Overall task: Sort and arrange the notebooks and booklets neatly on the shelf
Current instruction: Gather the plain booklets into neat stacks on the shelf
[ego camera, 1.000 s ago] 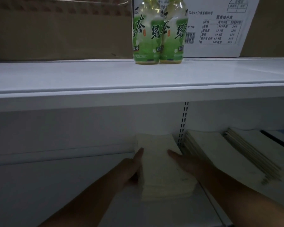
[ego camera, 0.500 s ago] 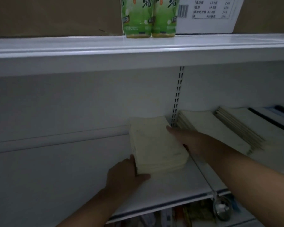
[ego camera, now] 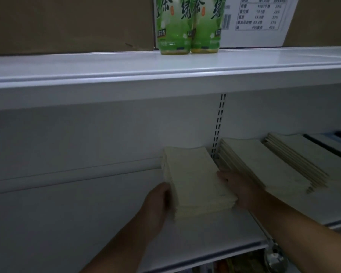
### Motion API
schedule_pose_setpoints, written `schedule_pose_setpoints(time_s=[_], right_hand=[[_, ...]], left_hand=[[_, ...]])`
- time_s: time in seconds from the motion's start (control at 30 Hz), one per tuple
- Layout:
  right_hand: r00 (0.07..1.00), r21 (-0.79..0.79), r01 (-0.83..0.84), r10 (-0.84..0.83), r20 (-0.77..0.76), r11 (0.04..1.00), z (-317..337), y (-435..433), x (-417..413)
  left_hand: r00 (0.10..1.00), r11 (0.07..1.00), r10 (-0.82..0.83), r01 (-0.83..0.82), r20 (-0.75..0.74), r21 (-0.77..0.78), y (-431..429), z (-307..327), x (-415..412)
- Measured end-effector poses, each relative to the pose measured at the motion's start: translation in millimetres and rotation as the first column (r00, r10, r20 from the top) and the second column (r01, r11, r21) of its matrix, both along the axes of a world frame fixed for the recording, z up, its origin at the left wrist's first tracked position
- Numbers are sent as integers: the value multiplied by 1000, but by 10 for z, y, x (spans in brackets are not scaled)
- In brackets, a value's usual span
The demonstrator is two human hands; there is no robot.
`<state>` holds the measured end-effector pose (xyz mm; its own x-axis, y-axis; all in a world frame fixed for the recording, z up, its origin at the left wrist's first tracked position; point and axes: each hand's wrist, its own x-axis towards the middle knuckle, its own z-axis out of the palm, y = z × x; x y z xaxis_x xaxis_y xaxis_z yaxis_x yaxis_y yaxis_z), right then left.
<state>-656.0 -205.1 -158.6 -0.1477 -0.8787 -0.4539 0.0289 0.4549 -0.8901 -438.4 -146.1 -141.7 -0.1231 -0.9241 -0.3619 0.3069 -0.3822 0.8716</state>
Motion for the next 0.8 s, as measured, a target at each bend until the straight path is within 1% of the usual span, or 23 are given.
schedule_pose_setpoints(time_s=[0.03, 0.17, 0.2, 0.27, 0.37, 0.43, 0.53, 0.67, 0.73, 0.8], right_hand=[[1000, 6, 2, -3, 11, 1000, -9, -3, 5], [998, 25, -23, 22, 59, 999, -29, -33, 2], [997, 22, -46, 45, 65, 999, -10, -20, 21], [994, 1, -77, 77, 78, 997, -12, -32, 34], [995, -15, -97, 97, 29, 995, 1, -33, 39], [994, -14, -109, 109, 12, 994, 10, -21, 30], [993, -21, -121, 121, -17, 992, 41, 32, 61], [993, -49, -115, 113, -43, 992, 118, 54, 94], [988, -37, -132, 129, -81, 991, 197, 53, 89], [976, -14, -159, 155, -156, 987, 253, 55, 99]], left_hand=[[999, 1000, 7, -6, -35, 23, -36, 7, -50], [998, 994, 38, -34, -41, 101, -100, -9, -198], [999, 994, 51, -49, -19, 94, -106, -15, -219], [994, 995, 85, -89, 71, 53, -120, -57, -228], [976, 992, 119, -123, 183, 7, -153, -121, -255], [964, 988, 154, -147, 216, -47, -124, -120, -260], [947, 984, 165, -141, 275, -105, -114, -151, -246], [931, 986, 154, -122, 332, -115, -179, -242, -217], [937, 985, 158, -126, 311, -120, -206, -280, -225], [947, 985, 162, -135, 279, -111, -209, -278, -232]])
